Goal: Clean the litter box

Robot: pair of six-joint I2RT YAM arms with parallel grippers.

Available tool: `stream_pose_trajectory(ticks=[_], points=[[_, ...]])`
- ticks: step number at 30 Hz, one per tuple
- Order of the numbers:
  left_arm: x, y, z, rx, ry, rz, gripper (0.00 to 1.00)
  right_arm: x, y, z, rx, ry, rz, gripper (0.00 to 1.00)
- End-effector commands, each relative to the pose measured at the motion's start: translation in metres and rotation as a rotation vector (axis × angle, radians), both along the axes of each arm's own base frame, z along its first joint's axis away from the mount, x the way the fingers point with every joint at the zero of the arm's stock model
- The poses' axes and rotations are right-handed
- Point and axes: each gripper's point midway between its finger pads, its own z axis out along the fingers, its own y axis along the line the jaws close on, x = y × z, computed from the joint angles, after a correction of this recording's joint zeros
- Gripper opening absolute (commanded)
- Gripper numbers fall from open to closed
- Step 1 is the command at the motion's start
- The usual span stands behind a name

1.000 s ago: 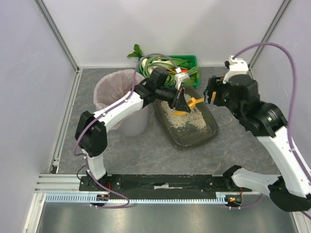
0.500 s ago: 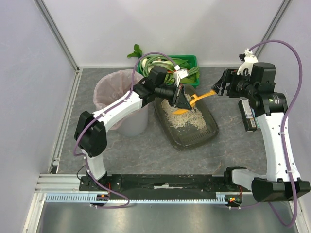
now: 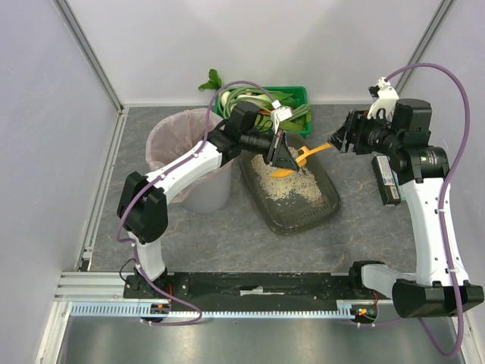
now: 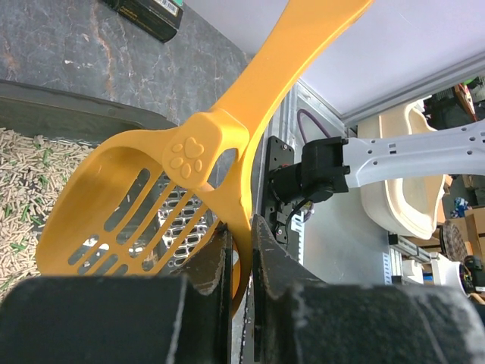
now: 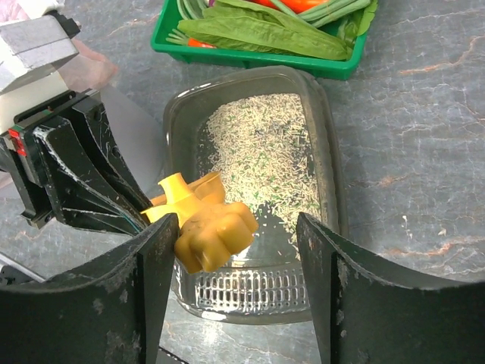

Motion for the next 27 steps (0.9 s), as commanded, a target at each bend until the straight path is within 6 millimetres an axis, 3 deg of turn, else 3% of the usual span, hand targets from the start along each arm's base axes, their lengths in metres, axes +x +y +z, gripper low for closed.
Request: stream_pose_trajectory(ticks=[1,6,11,17,20,25,27], points=[[-0.003,-0.003,0.014,-0.066,-0.001,-0.058,0.02,0.004,0.009,0.005,0.000,-0.019,0.084,0.69],[-0.004,-0.001,0.017,-0.080,0.012,-0.076,0.02,0.006,0.014,-0.006,-0.013,0.001,0.138,0.68],[-0.008,0.001,0.016,-0.083,0.018,-0.098,0.02,0.010,0.017,0.000,-0.012,-0.026,0.168,0.65],[-0.010,0.002,0.013,-0.079,0.039,-0.112,0.02,0.007,0.028,0.001,0.041,-0.023,0.216,0.51],[-0.010,0.002,0.013,-0.075,0.037,-0.105,0.02,0.000,0.028,-0.004,0.045,-0.012,0.216,0.43],[-0.006,0.001,0.015,-0.068,0.029,-0.082,0.02,-0.009,0.030,-0.008,0.071,0.004,0.219,0.15],[-0.002,0.000,0.014,-0.059,0.024,-0.063,0.13,-0.010,0.029,-0.007,0.064,-0.002,0.210,0.02]])
